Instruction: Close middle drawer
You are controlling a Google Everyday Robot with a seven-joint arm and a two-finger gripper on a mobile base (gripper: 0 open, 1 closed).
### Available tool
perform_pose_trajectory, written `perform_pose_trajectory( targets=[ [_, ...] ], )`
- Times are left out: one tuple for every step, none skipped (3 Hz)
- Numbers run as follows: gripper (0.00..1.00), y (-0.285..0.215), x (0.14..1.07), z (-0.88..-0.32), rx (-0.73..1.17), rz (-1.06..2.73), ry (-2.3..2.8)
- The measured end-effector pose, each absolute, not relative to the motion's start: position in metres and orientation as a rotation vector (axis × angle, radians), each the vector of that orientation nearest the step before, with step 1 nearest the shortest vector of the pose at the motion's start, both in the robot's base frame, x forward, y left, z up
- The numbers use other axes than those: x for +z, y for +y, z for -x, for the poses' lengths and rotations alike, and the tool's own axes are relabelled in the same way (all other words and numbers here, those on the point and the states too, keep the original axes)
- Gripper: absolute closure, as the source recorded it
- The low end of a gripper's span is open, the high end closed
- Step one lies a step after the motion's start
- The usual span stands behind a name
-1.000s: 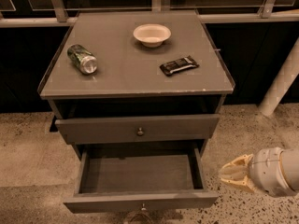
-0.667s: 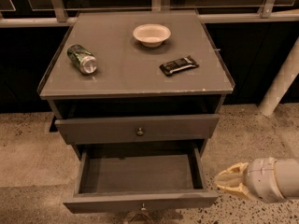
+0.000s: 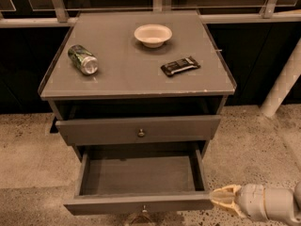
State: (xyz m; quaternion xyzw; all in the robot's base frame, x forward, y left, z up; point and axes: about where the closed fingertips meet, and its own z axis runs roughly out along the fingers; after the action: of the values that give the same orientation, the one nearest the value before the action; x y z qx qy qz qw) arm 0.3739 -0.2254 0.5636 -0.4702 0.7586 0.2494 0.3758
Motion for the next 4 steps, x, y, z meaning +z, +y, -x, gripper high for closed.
perform_pose_trajectory(
  targets=[
    [1.00, -0.224, 0.496, -0.368, 0.769, 1.095, 1.941],
    [1.00, -0.210, 0.431, -0.352, 0.926, 1.001, 1.951],
    [1.00, -0.210, 0.431, -0.353, 0.926, 1.001, 1.951],
    [1.00, -0.211, 0.421, -0.374, 0.955, 1.003, 1.954]
  ],
)
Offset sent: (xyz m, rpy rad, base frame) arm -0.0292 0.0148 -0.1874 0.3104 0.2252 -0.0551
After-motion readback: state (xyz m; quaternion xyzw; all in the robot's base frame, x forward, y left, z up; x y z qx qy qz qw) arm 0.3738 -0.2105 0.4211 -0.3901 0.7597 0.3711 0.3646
